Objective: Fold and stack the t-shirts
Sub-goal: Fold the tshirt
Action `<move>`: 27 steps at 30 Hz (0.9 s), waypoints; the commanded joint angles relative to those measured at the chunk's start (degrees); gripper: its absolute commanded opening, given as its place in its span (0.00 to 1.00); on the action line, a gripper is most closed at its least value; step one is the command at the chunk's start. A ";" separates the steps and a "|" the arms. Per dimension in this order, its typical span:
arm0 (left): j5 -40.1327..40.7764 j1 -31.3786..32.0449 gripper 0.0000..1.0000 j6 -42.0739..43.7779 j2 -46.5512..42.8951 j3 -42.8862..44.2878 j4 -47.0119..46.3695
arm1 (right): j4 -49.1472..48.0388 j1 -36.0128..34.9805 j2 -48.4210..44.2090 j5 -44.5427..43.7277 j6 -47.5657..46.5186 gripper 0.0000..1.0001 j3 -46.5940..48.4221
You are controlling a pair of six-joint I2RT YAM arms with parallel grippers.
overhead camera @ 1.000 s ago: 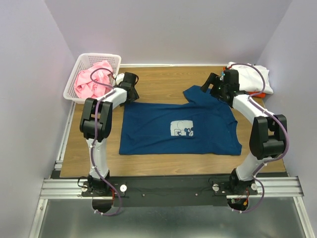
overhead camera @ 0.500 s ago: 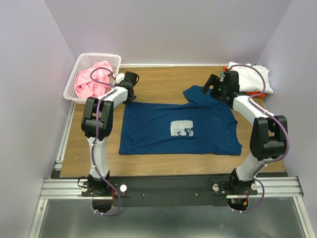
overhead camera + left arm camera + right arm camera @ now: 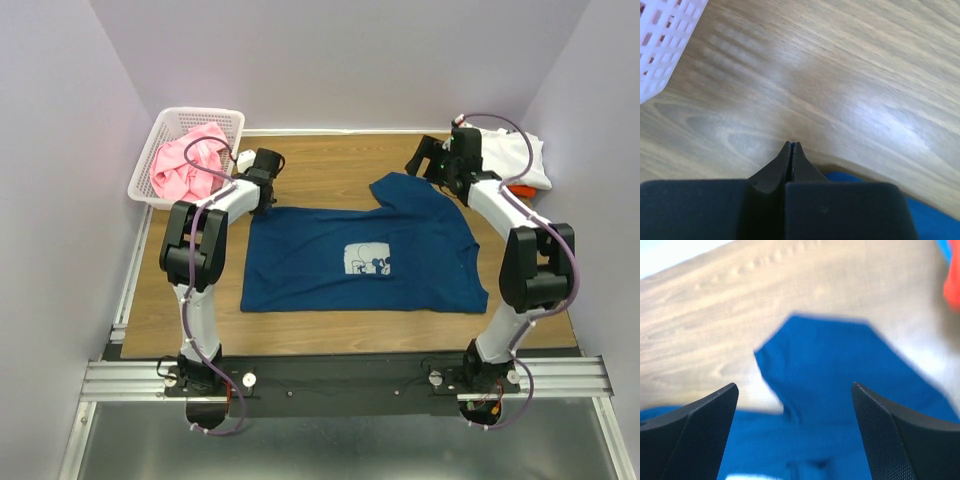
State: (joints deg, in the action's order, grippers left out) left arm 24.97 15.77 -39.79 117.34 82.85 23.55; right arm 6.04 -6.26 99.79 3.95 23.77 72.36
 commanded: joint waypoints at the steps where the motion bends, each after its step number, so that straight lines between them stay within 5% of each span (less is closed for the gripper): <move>1: 2.10 1.28 0.00 2.44 -5.27 -1.20 -2.90 | -0.24 -0.15 6.90 -2.27 -6.61 1.00 8.31; 15: 0.34 1.46 0.00 3.84 -7.21 -4.36 -5.53 | 2.74 -4.28 34.50 -4.30 -21.92 0.98 37.06; 27: 0.08 1.54 0.00 3.93 -7.39 -5.95 -6.41 | 5.47 -5.78 37.32 -6.31 -21.75 0.86 32.67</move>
State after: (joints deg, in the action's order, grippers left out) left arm 24.84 17.23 -36.18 112.38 77.12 18.35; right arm 9.96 -11.20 137.21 0.84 2.87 107.83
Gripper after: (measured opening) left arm 0.007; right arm 0.867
